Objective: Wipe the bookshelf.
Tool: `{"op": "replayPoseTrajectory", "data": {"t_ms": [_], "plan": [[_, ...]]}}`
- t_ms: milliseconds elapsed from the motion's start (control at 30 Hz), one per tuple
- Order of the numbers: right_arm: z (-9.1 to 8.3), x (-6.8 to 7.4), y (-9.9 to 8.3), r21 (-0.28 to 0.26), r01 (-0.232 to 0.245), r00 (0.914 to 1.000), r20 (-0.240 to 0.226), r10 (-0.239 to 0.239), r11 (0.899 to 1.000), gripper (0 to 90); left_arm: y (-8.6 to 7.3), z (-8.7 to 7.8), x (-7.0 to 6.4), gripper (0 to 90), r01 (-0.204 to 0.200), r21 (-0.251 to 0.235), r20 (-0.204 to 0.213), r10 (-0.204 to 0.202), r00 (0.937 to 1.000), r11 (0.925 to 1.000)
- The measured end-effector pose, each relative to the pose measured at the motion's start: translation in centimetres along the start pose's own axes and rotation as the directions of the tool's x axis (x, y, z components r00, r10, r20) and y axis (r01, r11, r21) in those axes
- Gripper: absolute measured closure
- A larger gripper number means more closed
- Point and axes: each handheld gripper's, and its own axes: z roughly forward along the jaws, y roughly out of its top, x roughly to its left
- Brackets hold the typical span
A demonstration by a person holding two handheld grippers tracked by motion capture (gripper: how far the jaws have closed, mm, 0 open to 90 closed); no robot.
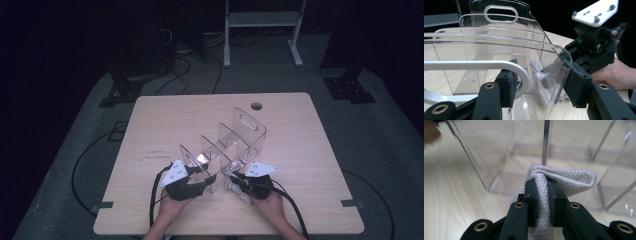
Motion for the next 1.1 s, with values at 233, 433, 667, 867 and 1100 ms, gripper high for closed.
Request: {"op": "replayPoseTrajectory", "data": {"t_ms": [233, 433, 667, 867, 1100], "plan": [[-1.1, 0.1, 0.9, -0.064, 0.002, 1.0, 0.001, -0.002, 0.998, 78.7, 0.0, 0.0, 0.0, 48.4, -0.002, 0.002, 0.002, 0.002, 1.0, 1.0], [0.1, -0.1, 0.0, 0.003, -0.018, 0.9997, -0.018, 0.018, 1.0, 78.6, 0.0, -0.1, 0.0, 48.3, -0.001, 0.006, 0.004, 0.001, 1.0, 1.0], [-0.1, 0.0, 0.1, -0.009, -0.009, 0.9999, -0.012, 0.009, 1.0, 78.6, 0.0, -0.2, 0.0, 48.4, -0.003, 0.009, 0.004, 0.003, 1.0, 1.0], [-1.5, 0.0, 0.5, -0.032, -0.033, 0.9971, -0.07, 0.03, 0.999, 78.6, -0.2, -0.9, -0.6, 48.2, 0.002, 0.013, 0.001, -0.002, 1.0, 0.9999], [-3.8, -0.2, 0.2, -0.024, -0.015, 0.9963, -0.085, 0.013, 1.0, 78.4, 0.0, -2.2, -1.1, 38.4, -0.006, 0.051, -0.035, 0.008, 0.9993, 0.9987]]}}
